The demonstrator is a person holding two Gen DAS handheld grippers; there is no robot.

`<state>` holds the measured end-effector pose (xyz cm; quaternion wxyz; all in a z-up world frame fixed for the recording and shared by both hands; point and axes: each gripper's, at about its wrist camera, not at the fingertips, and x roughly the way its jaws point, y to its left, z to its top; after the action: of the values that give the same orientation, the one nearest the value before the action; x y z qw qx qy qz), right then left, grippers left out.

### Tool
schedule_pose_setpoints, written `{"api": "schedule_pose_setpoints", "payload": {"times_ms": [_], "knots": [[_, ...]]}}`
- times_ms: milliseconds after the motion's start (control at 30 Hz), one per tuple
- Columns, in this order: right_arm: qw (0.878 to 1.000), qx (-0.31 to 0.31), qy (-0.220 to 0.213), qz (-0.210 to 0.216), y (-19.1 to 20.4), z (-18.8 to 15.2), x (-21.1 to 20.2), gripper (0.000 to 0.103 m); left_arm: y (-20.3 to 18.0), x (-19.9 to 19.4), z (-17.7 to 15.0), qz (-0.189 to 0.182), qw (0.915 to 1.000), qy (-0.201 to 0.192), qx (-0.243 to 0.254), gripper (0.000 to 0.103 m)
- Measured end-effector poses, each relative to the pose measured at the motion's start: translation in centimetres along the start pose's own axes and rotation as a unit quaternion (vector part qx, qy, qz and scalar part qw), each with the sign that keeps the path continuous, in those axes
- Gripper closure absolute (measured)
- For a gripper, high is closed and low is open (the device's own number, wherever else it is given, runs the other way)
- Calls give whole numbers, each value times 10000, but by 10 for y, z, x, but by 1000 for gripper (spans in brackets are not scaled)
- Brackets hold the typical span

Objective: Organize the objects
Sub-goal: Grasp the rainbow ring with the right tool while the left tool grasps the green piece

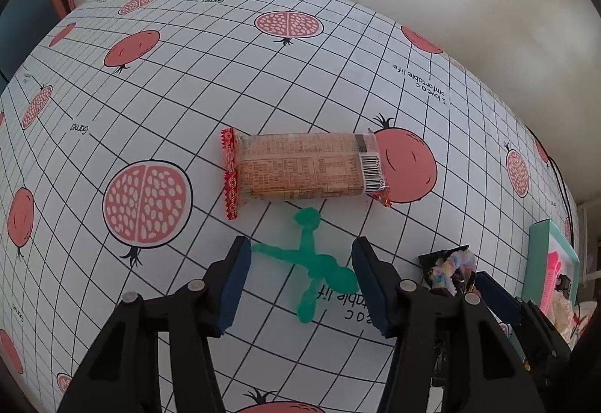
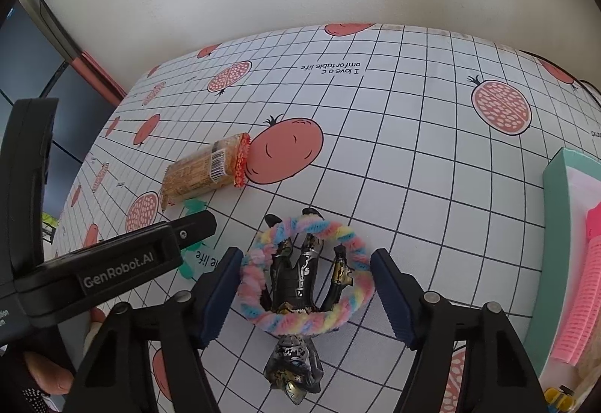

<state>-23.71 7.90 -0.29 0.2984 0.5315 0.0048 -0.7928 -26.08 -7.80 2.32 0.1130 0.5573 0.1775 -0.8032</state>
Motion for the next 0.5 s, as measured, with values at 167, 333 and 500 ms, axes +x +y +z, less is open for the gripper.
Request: {"api": "schedule_pose_setpoints", "payload": {"times_ms": [167,333,500], "knots": [[9999,-6,-91,58,0,3,-9,31,0,0,1,-68,10000,22,-10,46],[9998,-85,-191,38,1,7,-18,31,-8,-9,2,-114,9999,-93,22,46],[9996,-99,-252,-14,-1,9,-24,31,-7,-15,10,-139,9997,-215,-24,46]]}}
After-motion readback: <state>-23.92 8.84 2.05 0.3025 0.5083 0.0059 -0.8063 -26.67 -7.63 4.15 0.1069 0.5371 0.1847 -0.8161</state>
